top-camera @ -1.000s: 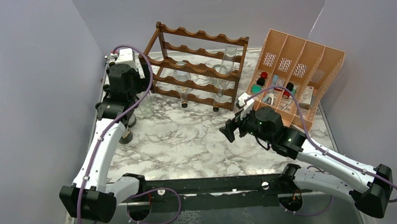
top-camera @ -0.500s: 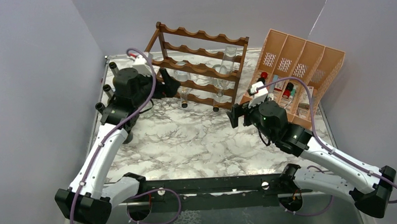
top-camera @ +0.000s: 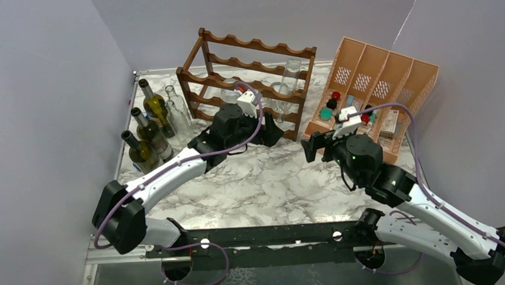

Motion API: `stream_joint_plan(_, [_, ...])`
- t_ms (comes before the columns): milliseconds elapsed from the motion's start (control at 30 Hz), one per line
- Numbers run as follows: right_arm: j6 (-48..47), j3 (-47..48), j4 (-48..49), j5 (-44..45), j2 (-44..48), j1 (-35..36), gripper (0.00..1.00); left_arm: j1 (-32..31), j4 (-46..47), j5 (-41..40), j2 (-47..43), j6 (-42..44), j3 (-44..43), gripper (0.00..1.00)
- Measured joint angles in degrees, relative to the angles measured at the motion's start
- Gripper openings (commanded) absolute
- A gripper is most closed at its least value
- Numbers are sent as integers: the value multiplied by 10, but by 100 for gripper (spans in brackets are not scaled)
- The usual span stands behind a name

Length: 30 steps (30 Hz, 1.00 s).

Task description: Take the wine bottle off the wine rack

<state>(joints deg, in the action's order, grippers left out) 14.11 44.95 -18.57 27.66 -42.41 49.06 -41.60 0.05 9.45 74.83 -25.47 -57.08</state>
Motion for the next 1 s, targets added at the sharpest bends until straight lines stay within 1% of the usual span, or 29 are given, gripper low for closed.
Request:
stream_joint_plan(133, [9, 0, -19, 6, 31, 0, 100, -2, 76, -16, 61, -2, 13, 89])
stream_joint_plan(267, [21, 0, -44, 13, 56, 0, 100, -1, 128, -44, 103, -2, 7, 89])
stream_joint_plan(400, [29, 0, -57, 19, 71, 0, 100, -1, 156, -60, 141, -2, -7, 87])
stream_joint_plan(567, [35, 0, -70, 25, 78, 0, 100, -2, 180, -76, 171, -13, -7, 82])
stream_joint_plan(800, [35, 0, -78, 27, 69, 0, 100, -2, 222, -101, 213, -46, -7, 80])
stream_joint_plan(1000, [38, 0, -82, 27, 73, 0, 100, -2, 241, -108, 251, -74, -27, 73])
